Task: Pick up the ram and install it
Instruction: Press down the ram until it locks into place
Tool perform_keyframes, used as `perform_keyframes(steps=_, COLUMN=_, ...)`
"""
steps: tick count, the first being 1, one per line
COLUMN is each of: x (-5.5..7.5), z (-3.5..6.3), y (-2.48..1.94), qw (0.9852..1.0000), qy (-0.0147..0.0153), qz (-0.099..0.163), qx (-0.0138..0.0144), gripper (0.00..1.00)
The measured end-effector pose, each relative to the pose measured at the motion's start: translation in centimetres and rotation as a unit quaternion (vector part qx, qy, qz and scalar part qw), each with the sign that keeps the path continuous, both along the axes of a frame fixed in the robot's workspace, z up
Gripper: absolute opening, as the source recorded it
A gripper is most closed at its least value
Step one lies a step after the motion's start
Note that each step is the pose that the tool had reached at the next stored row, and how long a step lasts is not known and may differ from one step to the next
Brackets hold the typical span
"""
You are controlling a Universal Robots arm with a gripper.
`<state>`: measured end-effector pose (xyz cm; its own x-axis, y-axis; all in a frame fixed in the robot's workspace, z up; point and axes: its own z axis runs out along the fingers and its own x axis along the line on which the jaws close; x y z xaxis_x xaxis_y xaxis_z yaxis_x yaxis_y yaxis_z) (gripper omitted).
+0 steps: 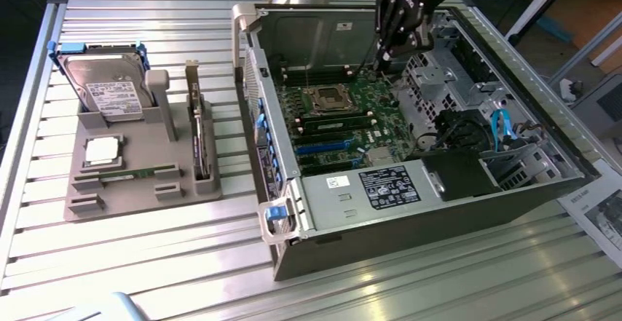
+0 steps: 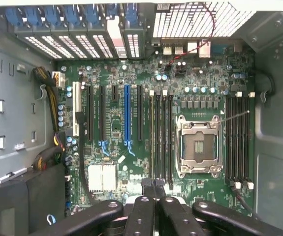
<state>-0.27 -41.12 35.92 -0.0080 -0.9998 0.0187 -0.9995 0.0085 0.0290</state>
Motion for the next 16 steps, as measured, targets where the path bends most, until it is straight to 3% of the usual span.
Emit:
perform_keyframes(steps=12, x=2.4, z=0.00, y=-0.11, qw=1.0000, qy=0.0004, qz=0.000, qx=0.0000, gripper=0.10)
perform_keyframes(steps=16, x=2.6, z=0.00, y=-0.11, qw=1.0000, qy=0.0004, qz=0.001, qx=0.0000, gripper=0.10)
